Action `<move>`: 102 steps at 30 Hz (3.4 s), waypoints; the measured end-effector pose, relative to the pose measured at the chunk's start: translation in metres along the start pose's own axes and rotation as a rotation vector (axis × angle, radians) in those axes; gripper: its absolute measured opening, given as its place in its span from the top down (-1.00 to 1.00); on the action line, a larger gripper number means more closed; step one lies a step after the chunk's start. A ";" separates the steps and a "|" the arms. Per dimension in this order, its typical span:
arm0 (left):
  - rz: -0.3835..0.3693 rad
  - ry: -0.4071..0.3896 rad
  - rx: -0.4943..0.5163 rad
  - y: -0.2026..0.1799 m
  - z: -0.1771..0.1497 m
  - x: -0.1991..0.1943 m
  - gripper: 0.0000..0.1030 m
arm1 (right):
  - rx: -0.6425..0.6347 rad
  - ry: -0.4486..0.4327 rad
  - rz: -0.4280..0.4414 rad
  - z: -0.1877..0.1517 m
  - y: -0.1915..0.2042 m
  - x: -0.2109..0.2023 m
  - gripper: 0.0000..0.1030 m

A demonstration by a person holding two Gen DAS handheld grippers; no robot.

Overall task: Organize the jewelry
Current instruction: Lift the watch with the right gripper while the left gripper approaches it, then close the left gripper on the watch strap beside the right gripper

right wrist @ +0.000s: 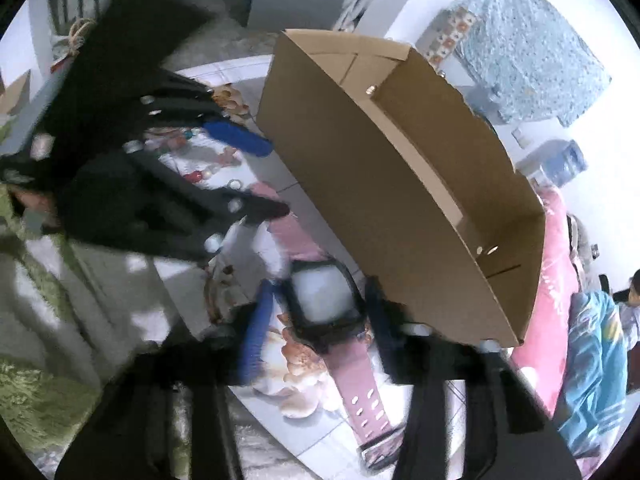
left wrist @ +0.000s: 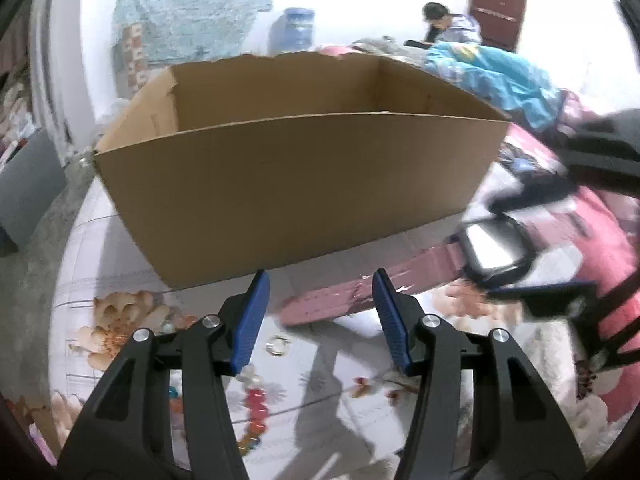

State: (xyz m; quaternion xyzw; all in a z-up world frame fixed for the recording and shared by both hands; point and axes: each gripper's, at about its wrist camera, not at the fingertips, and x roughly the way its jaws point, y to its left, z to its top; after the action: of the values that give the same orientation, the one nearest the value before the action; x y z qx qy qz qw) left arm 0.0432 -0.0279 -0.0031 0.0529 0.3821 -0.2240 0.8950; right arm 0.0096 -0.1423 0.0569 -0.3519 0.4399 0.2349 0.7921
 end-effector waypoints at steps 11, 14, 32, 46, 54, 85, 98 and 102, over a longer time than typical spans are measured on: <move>0.123 -0.033 -0.019 0.025 -0.003 -0.018 0.01 | 0.147 0.023 -0.015 -0.015 -0.012 -0.011 0.52; 0.100 -0.033 -0.003 0.023 -0.011 -0.021 0.01 | 0.251 0.033 0.024 -0.036 -0.012 -0.011 0.02; -0.069 0.013 0.203 -0.048 -0.024 -0.011 0.01 | 0.294 0.057 0.138 -0.074 -0.025 0.038 -0.17; -0.096 0.082 0.504 -0.088 -0.020 0.005 0.01 | 0.442 0.019 0.406 -0.090 -0.066 0.054 0.17; -0.084 0.165 0.667 -0.110 -0.024 0.016 0.01 | 0.619 0.025 0.683 -0.106 -0.109 0.070 0.17; -0.201 0.382 0.329 -0.100 0.054 0.048 0.96 | 0.630 -0.182 0.455 -0.158 -0.136 0.008 0.89; -0.330 0.227 0.173 -0.072 0.118 -0.046 0.96 | 0.705 -0.304 0.443 -0.109 -0.159 -0.079 0.89; -0.376 0.224 0.117 -0.060 0.142 -0.066 0.96 | 0.710 -0.311 0.445 -0.090 -0.172 -0.107 0.89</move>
State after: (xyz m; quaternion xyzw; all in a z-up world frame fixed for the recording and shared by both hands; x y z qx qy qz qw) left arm 0.0710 -0.0953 0.1478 0.0573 0.4686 -0.4012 0.7849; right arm 0.0252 -0.3278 0.1767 0.0845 0.4338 0.2841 0.8509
